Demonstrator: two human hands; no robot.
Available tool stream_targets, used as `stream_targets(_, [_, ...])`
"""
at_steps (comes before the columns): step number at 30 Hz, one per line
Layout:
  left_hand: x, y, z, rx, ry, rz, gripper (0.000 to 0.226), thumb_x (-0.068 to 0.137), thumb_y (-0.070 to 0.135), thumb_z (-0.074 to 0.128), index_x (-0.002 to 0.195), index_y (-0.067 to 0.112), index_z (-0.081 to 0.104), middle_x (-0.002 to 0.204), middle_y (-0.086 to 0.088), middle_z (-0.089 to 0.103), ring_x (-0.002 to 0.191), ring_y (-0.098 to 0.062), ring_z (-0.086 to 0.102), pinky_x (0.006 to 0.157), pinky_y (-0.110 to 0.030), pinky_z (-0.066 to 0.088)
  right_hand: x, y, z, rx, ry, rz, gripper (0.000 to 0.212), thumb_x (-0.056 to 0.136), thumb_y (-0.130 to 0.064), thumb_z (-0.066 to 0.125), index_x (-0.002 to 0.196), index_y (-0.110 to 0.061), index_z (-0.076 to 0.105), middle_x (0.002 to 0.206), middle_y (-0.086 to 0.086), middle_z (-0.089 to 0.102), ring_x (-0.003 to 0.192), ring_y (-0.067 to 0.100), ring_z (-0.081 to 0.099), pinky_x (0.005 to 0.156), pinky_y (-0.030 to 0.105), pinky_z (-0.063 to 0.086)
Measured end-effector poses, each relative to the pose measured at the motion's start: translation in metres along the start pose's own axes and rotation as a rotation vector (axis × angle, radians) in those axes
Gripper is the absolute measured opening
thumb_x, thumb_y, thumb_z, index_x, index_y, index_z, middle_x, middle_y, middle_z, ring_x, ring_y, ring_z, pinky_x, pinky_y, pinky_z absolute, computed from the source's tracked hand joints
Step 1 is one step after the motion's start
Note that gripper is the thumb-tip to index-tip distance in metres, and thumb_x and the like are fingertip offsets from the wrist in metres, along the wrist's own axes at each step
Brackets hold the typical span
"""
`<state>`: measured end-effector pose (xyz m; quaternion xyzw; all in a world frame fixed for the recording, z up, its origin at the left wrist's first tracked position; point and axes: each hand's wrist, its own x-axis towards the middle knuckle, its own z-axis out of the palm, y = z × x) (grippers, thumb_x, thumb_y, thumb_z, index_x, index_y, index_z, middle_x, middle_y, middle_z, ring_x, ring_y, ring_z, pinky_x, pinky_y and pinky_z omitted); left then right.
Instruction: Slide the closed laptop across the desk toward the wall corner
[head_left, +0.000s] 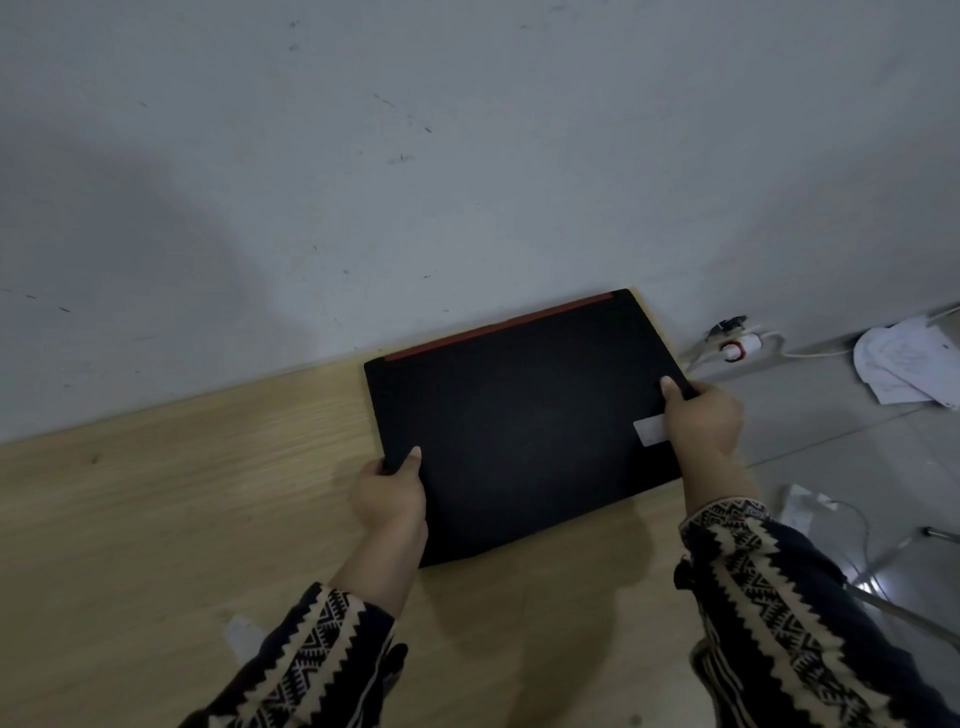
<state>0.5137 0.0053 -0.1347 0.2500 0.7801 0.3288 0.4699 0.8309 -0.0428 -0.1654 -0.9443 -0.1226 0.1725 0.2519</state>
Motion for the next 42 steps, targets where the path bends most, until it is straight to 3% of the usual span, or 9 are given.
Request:
stream_targets(4, [-0.001, 0.003, 0.009, -0.006, -0.046, 0.015, 0.018, 0.086, 0.026, 0.072, 0.091, 0.01, 0.065, 0.096, -0.006, 0.068, 0.082, -0.021, 0.061, 0.077, -0.032, 0.051, 0.012, 0.003, -0.006, -0.013, 0.006, 0.028, 0.052, 0.089, -0.061, 0.058, 0.121, -0.022, 0.073, 0.118, 0.017, 0.066, 0.104, 0.035, 0.065, 0.091, 0.045, 0.055])
stream_targets(12, [0.004, 0.008, 0.019, 0.053, -0.051, 0.042, 0.023, 0.085, 0.03, 0.072, 0.096, 0.013, 0.063, 0.092, -0.004, 0.062, 0.083, -0.021, 0.058, 0.074, -0.03, 0.044, 0.014, 0.003, -0.009, -0.047, -0.029, -0.056, 0.047, 0.097, -0.05, 0.053, 0.118, -0.011, 0.07, 0.113, 0.02, 0.069, 0.105, 0.04, 0.064, 0.084, 0.043, 0.051])
stream_targets(18, [0.004, 0.008, 0.013, 0.138, -0.08, 0.073, 0.034, 0.086, 0.032, 0.071, 0.105, 0.005, 0.065, 0.103, -0.011, 0.067, 0.091, -0.03, 0.063, 0.081, -0.036, 0.052, 0.007, 0.002, -0.017, -0.11, -0.03, -0.117, 0.046, 0.1, -0.048, 0.05, 0.125, -0.013, 0.067, 0.116, 0.019, 0.069, 0.11, 0.039, 0.062, 0.077, 0.037, 0.04])
stream_targets(22, [0.003, 0.008, 0.012, 0.14, -0.118, 0.072, 0.043, 0.084, 0.032, 0.072, 0.114, 0.002, 0.064, 0.112, -0.014, 0.067, 0.097, -0.031, 0.064, 0.08, -0.036, 0.053, -0.005, 0.001, -0.017, -0.109, 0.001, -0.127, 0.051, 0.097, -0.049, 0.053, 0.133, -0.013, 0.059, 0.125, 0.024, 0.063, 0.118, 0.043, 0.056, 0.098, 0.048, 0.045])
stream_targets(25, [-0.002, 0.005, 0.007, 0.133, -0.138, 0.103, 0.049, 0.082, 0.032, 0.075, 0.118, 0.003, 0.061, 0.118, -0.014, 0.066, 0.097, -0.027, 0.063, 0.078, -0.032, 0.051, -0.027, 0.003, -0.012, -0.095, 0.099, -0.162, 0.058, 0.096, -0.045, 0.059, 0.143, -0.012, 0.049, 0.145, 0.025, 0.047, 0.135, 0.042, 0.041, 0.111, 0.051, 0.031])
stream_targets(29, [-0.01, 0.003, -0.006, 0.163, -0.133, 0.133, 0.064, 0.084, 0.031, 0.073, 0.135, 0.002, 0.047, 0.134, -0.015, 0.056, 0.118, -0.031, 0.056, 0.083, -0.029, 0.042, -0.059, 0.012, -0.004, -0.088, 0.158, -0.313, 0.059, 0.095, -0.04, 0.06, 0.146, -0.013, 0.047, 0.154, 0.024, 0.037, 0.141, 0.041, 0.033, 0.113, 0.051, 0.026])
stream_targets(36, [-0.016, 0.0, -0.044, 0.195, -0.17, 0.22, 0.072, 0.082, 0.037, 0.074, 0.139, 0.008, 0.041, 0.135, -0.015, 0.052, 0.119, -0.03, 0.054, 0.092, -0.036, 0.046, -0.119, 0.01, 0.001, -0.126, 0.064, -0.434, 0.066, 0.095, -0.044, 0.061, 0.15, -0.013, 0.042, 0.158, 0.023, 0.033, 0.148, 0.039, 0.027, 0.117, 0.054, 0.025])
stream_targets(42, [-0.024, 0.007, -0.096, 0.329, -0.186, 0.481, 0.075, 0.085, 0.043, 0.068, 0.145, 0.011, 0.037, 0.147, -0.008, 0.044, 0.131, -0.027, 0.044, 0.105, -0.04, 0.038, -0.184, -0.009, 0.006, -0.107, 0.034, -0.602, 0.073, 0.093, -0.052, 0.058, 0.153, -0.015, 0.038, 0.161, 0.021, 0.03, 0.153, 0.035, 0.019, 0.122, 0.052, 0.019])
